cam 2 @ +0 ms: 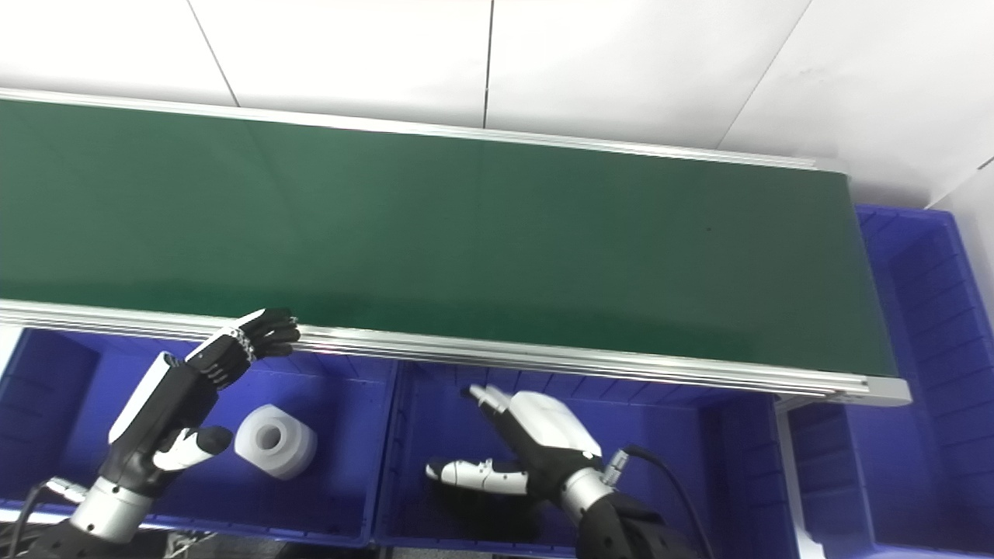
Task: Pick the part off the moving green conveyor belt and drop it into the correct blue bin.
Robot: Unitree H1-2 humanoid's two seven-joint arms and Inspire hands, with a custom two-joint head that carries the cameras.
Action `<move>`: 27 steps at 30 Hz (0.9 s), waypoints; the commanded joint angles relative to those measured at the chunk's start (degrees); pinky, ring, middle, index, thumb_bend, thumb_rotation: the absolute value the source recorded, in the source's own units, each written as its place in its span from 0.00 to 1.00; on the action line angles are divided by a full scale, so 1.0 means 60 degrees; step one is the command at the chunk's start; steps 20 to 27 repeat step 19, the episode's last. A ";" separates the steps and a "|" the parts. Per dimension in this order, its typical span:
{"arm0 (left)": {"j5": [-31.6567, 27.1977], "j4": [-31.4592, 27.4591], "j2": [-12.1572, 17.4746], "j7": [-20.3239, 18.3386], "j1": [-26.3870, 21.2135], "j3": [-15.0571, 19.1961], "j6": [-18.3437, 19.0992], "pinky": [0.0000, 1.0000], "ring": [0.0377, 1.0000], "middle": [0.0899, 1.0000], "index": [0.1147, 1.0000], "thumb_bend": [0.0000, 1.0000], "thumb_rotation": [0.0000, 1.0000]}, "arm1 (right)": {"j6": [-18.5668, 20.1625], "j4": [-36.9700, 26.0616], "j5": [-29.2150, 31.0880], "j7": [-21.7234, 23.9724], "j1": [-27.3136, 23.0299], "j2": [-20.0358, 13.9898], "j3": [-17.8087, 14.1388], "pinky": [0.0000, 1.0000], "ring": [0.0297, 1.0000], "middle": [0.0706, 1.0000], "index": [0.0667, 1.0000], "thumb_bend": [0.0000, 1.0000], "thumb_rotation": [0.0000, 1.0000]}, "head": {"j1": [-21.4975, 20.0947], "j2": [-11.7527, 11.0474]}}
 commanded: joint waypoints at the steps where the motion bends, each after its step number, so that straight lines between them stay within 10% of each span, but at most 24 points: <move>1: -0.0264 -0.0090 0.0179 0.0013 0.0031 0.0007 -0.0306 0.78 0.81 0.84 0.83 0.75 0.79 | -0.0843 -0.0518 0.0766 -0.0829 0.0442 0.0216 -0.0107 0.91 0.96 0.98 0.97 0.69 0.71 | -0.0003 0.0002; 12: -0.0267 0.0072 0.0358 -0.0023 -0.0163 0.0015 -0.0306 0.80 0.82 0.84 0.84 0.74 0.78 | -0.3904 0.0301 0.2676 -0.3540 0.1887 0.0924 0.0471 0.87 0.94 0.98 1.00 0.77 0.70 | 0.0107 -0.0042; 27: -0.0336 -0.0025 0.0361 -0.0026 -0.0108 -0.0078 -0.0304 0.81 0.83 0.85 0.85 0.72 0.76 | -0.4705 0.0887 0.3116 -0.4110 0.1749 0.0864 0.0393 0.84 0.94 1.00 1.00 0.78 0.70 | 0.0309 0.0115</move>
